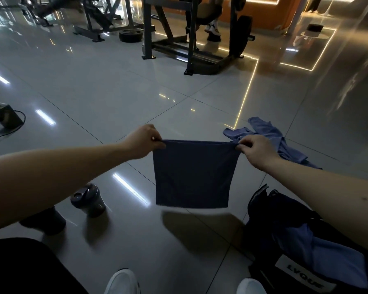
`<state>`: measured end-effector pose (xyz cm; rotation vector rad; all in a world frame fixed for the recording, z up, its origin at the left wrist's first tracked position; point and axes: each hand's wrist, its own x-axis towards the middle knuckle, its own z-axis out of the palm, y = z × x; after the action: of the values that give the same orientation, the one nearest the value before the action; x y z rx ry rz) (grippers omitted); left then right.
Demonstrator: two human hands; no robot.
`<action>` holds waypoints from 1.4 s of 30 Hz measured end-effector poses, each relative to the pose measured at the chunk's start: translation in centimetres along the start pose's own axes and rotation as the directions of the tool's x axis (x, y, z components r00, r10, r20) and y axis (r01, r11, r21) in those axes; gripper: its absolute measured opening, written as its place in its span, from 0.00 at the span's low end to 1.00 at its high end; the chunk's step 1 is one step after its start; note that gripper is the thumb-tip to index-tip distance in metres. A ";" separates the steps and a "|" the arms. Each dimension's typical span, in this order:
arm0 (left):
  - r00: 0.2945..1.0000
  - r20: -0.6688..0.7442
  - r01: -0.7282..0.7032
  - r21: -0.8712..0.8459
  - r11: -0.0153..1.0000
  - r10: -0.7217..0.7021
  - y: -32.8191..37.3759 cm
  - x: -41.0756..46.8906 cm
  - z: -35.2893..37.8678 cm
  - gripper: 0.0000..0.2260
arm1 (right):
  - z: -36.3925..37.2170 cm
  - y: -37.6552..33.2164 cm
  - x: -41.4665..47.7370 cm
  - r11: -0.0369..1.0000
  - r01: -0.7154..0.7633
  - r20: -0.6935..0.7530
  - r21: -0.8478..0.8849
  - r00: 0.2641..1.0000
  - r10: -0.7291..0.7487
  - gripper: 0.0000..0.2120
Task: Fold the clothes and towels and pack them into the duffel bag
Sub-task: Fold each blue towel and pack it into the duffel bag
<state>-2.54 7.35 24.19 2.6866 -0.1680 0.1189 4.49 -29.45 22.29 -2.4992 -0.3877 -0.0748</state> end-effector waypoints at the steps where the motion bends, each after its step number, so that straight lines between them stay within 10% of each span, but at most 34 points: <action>1: 0.999 -0.025 -0.022 -0.001 1.000 0.021 0.1 0.4 -0.5 0.08 | -0.4 -0.2 0.1 1.000 0.013 -0.021 0.009 1.000 -0.013 0.05; 7: 0.985 -0.009 -0.175 -0.110 0.978 0.175 -0.3 -1.0 -0.8 0.07 | -2.2 -0.3 -1.2 0.994 0.111 0.071 -0.023 0.991 -0.109 0.05; 13: 0.898 0.346 -0.227 -0.160 0.961 0.270 -2.4 -6.0 5.4 0.11 | 1.0 2.1 -5.0 0.961 0.213 0.333 -0.176 0.932 -0.146 0.04; 18: 0.722 0.668 -0.251 0.011 0.968 0.180 -3.8 -10.0 12.1 0.16 | 6.9 5.3 -9.4 0.921 0.348 0.696 -0.173 0.705 -0.136 0.07; 27: 0.448 0.883 -0.194 -0.057 0.979 0.140 -4.6 -14.0 18.1 0.16 | 13.3 8.5 -14.1 0.950 0.310 0.893 -0.032 0.436 -0.112 0.09; 31: 0.493 0.868 -0.072 -0.029 0.997 0.061 -6.3 -13.1 19.0 0.14 | 15.4 9.8 -13.2 0.992 0.123 0.839 -0.037 0.543 -0.036 0.06; 36: 0.743 0.663 0.171 -0.051 0.984 -0.095 -8.6 -10.1 19.1 0.08 | 18.9 10.9 -9.9 0.965 -0.258 0.558 0.053 0.809 0.185 0.07; 42: 0.858 0.477 0.255 -0.067 0.965 -0.193 -10.6 -7.3 21.1 0.09 | 21.8 11.4 -7.1 0.909 -0.400 0.389 0.120 0.861 0.328 0.10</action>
<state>-7.09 8.29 -0.08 2.5336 -0.0030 -0.5991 0.28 -27.58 -2.92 -2.3379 -0.0505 0.5592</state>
